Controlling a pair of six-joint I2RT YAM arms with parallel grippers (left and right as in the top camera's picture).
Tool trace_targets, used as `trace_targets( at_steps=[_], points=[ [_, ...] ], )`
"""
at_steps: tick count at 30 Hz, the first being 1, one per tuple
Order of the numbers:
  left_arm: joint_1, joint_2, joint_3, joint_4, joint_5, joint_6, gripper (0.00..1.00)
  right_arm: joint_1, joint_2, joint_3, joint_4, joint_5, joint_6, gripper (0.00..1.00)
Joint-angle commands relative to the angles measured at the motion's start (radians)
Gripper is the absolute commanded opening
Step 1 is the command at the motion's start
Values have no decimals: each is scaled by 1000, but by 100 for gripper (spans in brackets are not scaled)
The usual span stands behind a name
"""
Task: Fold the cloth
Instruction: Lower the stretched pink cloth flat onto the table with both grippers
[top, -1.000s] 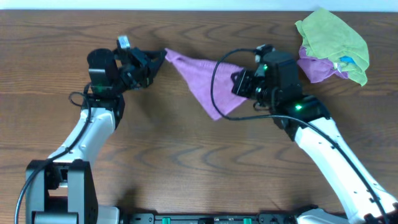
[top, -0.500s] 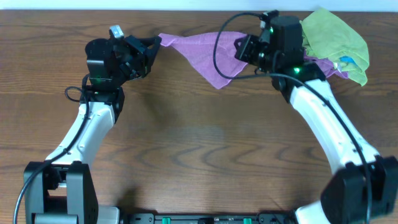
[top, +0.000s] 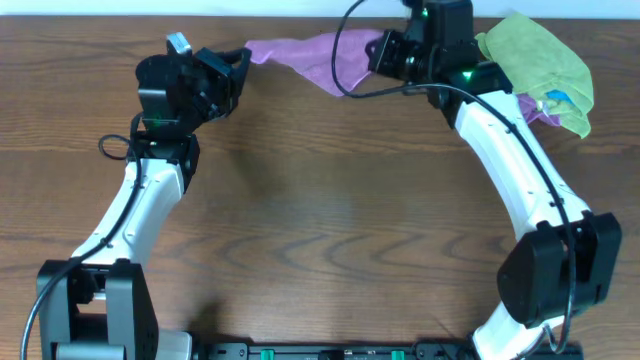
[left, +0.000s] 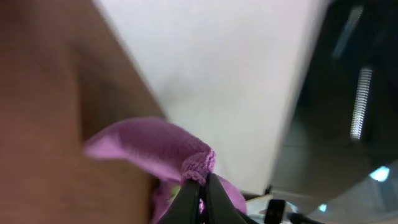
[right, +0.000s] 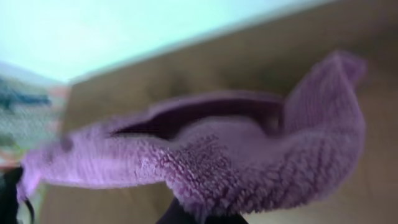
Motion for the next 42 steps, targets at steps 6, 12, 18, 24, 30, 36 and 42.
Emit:
trace_targets(
  at_steps=[6, 12, 18, 24, 30, 36, 42],
  points=[
    [6, 7, 15, -299, 76, 214, 6, 17, 0, 10, -286, 76, -208, 2],
    [6, 7, 15, -568, 80, 391, 6, 33, 0, -17, -435, 85, -251, 1],
    [6, 7, 10, -742, 51, 518, 6, 61, 0, -129, -469, 85, -276, 2],
    [6, 7, -47, -848, 42, 600, 6, 105, 0, -298, -425, 85, -276, 1],
    [6, 7, -154, -853, 41, 639, 6, 132, 0, -379, -409, 86, -272, 2],
    [6, 4, -167, -856, 42, 689, 6, 132, -9, -391, -458, 126, -257, 9],
    [8, 2, -167, -875, 61, 729, 8, 132, -101, -391, -462, 140, -257, 52]
  ],
)
